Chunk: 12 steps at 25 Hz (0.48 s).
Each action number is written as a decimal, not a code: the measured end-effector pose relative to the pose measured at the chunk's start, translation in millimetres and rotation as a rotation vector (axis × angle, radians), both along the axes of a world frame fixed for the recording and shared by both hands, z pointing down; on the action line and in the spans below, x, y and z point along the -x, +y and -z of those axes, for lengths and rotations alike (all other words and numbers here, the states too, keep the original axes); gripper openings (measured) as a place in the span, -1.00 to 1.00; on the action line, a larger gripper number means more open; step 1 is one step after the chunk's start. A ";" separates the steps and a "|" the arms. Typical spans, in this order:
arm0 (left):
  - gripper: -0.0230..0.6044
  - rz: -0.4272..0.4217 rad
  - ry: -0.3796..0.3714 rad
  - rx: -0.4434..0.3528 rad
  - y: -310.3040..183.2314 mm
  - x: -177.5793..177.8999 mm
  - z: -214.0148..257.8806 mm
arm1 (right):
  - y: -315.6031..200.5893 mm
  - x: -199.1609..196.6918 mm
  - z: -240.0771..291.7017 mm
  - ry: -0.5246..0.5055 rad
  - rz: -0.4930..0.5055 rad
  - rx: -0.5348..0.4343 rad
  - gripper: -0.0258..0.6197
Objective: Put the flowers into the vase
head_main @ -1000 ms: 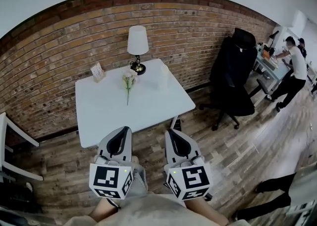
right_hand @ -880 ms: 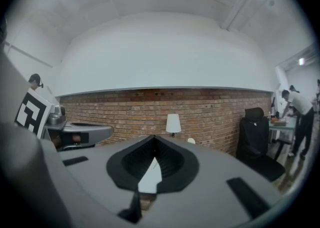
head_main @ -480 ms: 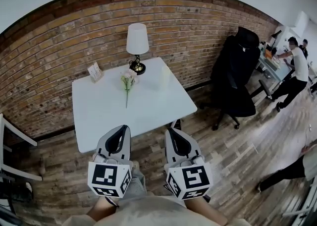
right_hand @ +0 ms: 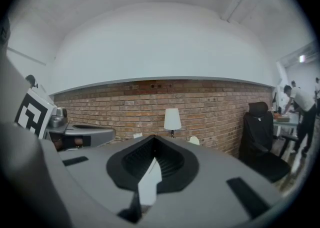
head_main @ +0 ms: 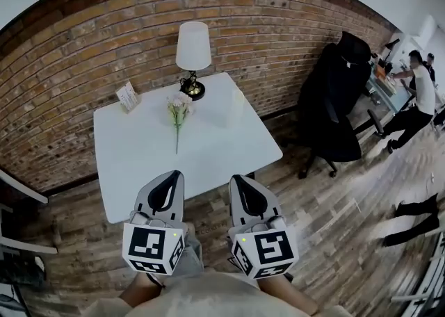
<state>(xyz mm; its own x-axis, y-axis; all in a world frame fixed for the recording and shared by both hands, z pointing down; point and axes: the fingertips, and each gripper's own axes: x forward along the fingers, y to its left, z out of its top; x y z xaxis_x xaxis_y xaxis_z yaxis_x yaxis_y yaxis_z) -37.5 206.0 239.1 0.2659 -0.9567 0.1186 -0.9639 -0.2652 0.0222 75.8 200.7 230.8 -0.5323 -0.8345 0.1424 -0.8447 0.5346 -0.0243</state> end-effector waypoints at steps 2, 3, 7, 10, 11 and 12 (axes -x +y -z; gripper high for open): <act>-0.90 -0.011 0.001 0.000 -19.5 5.6 -0.3 | -19.0 7.5 -2.1 0.001 -0.005 0.008 -0.91; -0.90 -0.016 0.001 -0.002 -29.7 8.7 0.1 | -28.8 11.6 -2.9 0.002 -0.006 0.010 -0.91; -0.90 -0.033 -0.007 -0.010 -68.6 19.7 3.6 | -66.9 24.5 -3.8 0.012 -0.019 0.023 -0.91; -0.90 -0.053 -0.002 0.000 -96.2 26.6 2.9 | -94.1 32.1 -6.2 0.019 -0.033 0.038 -0.91; -0.90 -0.059 0.000 0.004 -105.2 29.4 1.9 | -102.7 35.3 -7.8 0.019 -0.037 0.045 -0.91; -0.90 -0.065 0.000 0.008 -113.8 32.2 0.8 | -110.6 38.3 -9.2 0.020 -0.041 0.050 -0.91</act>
<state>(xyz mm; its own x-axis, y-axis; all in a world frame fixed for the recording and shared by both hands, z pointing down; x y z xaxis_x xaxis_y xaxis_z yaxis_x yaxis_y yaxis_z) -69.6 92.2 238.3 0.3271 -0.9365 0.1260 -0.9448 -0.3266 0.0249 37.5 90.1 240.0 -0.4947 -0.8469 0.1950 -0.8663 0.4984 -0.0334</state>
